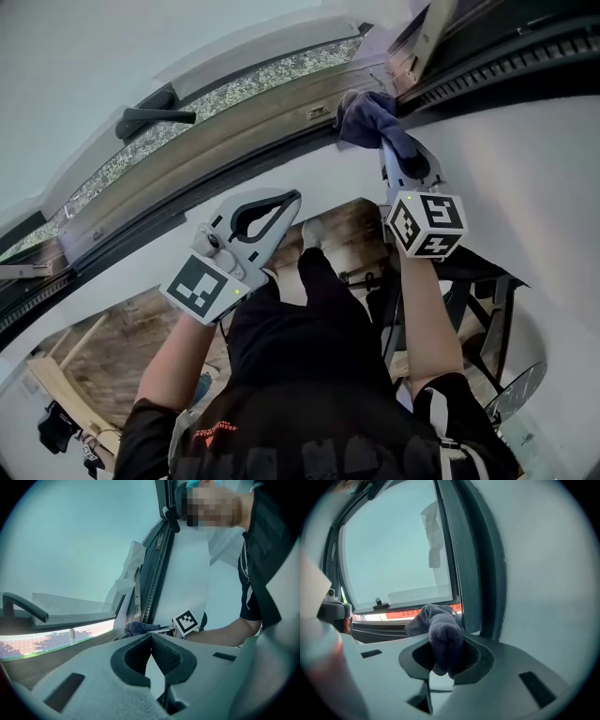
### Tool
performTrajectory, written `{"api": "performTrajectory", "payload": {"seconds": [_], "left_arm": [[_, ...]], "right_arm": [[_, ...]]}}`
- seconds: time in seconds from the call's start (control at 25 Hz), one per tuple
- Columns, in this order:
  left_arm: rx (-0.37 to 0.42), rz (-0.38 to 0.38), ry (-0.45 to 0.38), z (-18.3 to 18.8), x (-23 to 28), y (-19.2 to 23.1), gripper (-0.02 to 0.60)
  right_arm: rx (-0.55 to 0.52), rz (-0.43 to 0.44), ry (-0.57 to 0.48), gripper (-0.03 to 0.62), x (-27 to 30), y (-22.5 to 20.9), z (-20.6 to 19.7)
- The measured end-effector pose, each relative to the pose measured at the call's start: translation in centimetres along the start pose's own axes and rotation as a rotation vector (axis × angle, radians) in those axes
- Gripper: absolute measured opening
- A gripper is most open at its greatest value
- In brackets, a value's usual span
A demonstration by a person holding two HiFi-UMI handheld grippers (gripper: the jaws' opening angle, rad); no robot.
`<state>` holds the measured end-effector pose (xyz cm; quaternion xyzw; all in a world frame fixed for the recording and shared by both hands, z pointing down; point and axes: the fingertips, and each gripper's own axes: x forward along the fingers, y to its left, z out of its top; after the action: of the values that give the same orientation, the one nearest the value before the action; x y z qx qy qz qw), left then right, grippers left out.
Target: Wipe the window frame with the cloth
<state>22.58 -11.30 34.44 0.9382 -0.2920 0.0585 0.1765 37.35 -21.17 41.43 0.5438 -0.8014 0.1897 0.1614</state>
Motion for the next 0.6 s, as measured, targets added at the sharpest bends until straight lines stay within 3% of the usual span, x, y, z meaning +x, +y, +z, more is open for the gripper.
{"api": "performTrajectory", "payload": {"seconds": [0.28, 0.6], "left_arm": [[0.001, 0.047, -0.029, 0.4, -3.1, 0.5, 0.02], [-0.002, 0.14, -0.073, 0.5, -9.7, 1.8, 0.02]], "right_arm": [[-0.037, 0.053, -0.064, 0.063, -1.2, 4.2, 2.7], [-0.092, 0.172, -0.116, 0.063, -1.6, 12.7, 5.4]]}}
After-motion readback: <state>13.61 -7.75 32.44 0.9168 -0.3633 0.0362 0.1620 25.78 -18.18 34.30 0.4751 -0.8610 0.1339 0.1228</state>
